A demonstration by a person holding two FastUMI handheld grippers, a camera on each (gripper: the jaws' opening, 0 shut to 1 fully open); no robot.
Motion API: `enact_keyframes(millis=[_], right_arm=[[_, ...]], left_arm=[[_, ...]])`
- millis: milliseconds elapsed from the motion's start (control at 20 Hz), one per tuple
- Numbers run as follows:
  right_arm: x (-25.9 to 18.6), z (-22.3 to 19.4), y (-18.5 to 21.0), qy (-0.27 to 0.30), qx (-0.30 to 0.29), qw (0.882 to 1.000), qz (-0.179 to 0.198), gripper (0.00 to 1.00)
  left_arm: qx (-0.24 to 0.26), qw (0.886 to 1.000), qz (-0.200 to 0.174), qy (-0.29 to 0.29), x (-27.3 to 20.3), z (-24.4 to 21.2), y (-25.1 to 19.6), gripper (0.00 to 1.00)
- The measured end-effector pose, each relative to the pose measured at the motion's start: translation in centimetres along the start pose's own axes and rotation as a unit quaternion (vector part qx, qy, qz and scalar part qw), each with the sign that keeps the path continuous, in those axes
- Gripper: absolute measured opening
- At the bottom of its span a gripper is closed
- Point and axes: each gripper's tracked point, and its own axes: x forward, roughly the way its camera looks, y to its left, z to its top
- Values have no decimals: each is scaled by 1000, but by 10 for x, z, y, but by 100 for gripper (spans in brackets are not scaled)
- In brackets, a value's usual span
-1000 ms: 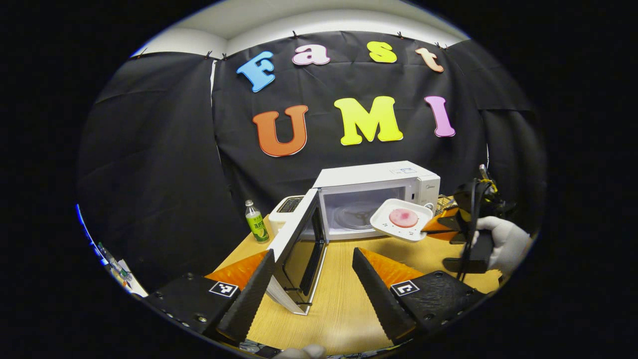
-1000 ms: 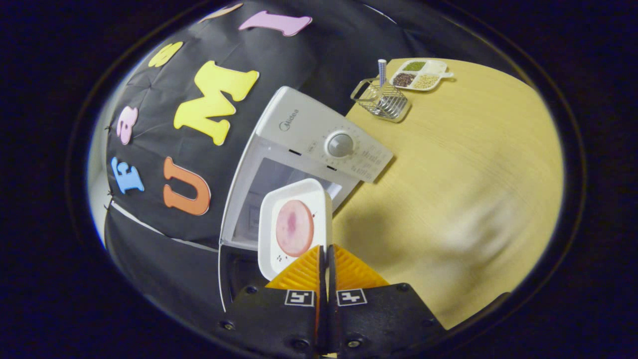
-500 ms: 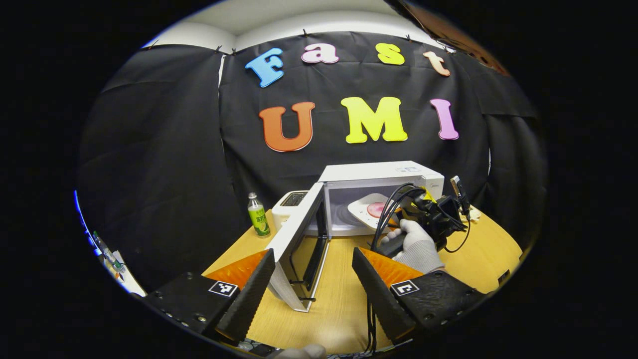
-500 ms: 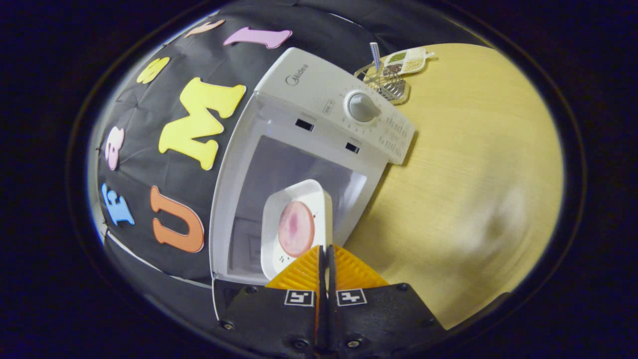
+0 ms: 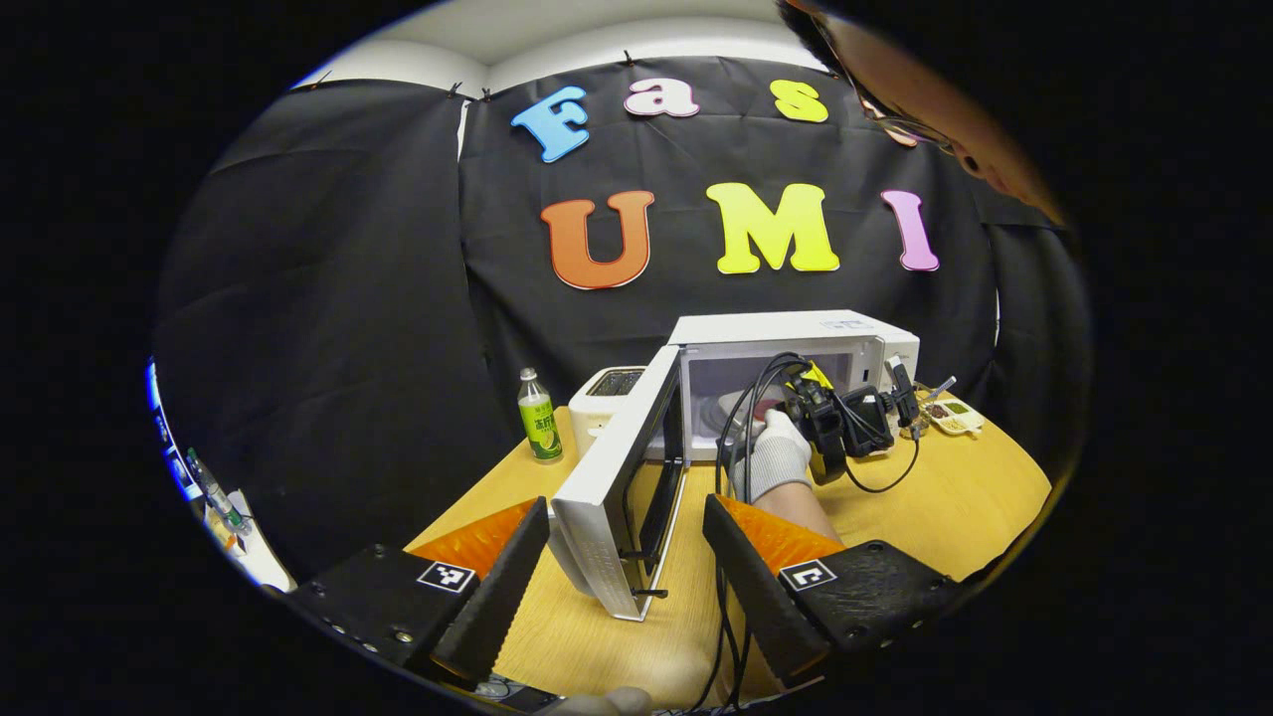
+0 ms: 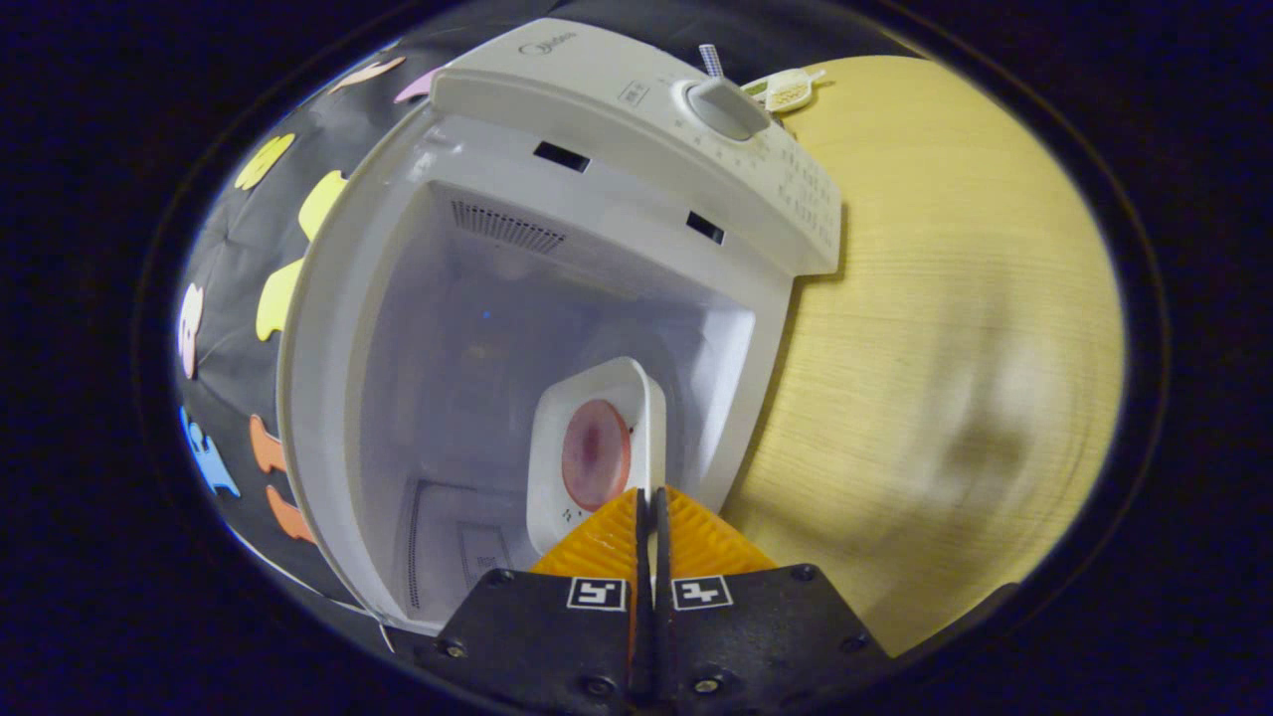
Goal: Open the microwave oven with the left hand, put the food in, and close the microwave oven.
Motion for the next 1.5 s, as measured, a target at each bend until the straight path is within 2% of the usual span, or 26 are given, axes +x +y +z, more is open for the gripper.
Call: enact_keyframes(millis=[200,250,350,400,450,500,550,600,650,750,800,850,900,1050,1100,1150,1350,1500], right_arm=[[20,3,3,-17,-15,1000,21,9],[15,4,4,-25,-7,999,33,10],[15,17,7,-43,-13,998,44,20],[9,18,11,-43,-30,997,54,19],[2,16,15,-30,-52,996,65,41],[-11,13,18,-19,-74,994,76,43],[-24,14,17,-8,-93,992,82,60],[-39,23,16,-8,-110,990,85,65],[-53,35,13,-13,-129,988,87,65],[-87,64,17,-26,-178,979,97,78],[-104,78,22,-27,-211,972,104,95],[-122,91,24,-26,-252,961,107,99],[-140,105,27,-28,-295,949,112,100],[-200,150,41,-57,-421,897,124,100],[-221,160,50,-65,-453,879,132,100],[-243,167,55,-65,-475,867,136,100],[-326,190,61,-66,-539,828,141,100],[-370,211,62,-81,-554,816,142,100]], left_arm=[[-1,1000,-2,5,7,-6,-2,95],[-1,1000,-1,8,9,-8,-2,95],[-5,1000,3,10,9,-9,1,95],[-6,1000,7,9,9,-9,3,95],[-5,1000,10,7,9,-7,3,95],[-4,1000,11,6,7,-6,4,95],[-2,1000,12,4,7,-3,4,95],[0,1000,10,2,5,1,4,95],[4,1000,10,-7,4,8,6,95],[7,1000,9,-22,1,22,11,95],[4,1000,7,-29,2,29,11,95],[7,999,8,-36,3,36,13,95],[10,999,9,-41,2,43,14,95],[15,998,9,-60,2,61,23,95],[15,998,12,-63,3,66,27,95],[17,998,13,-63,4,69,31,95],[16,997,10,-73,12,77,50,95],[6,997,20,-75,22,70,72,95]])
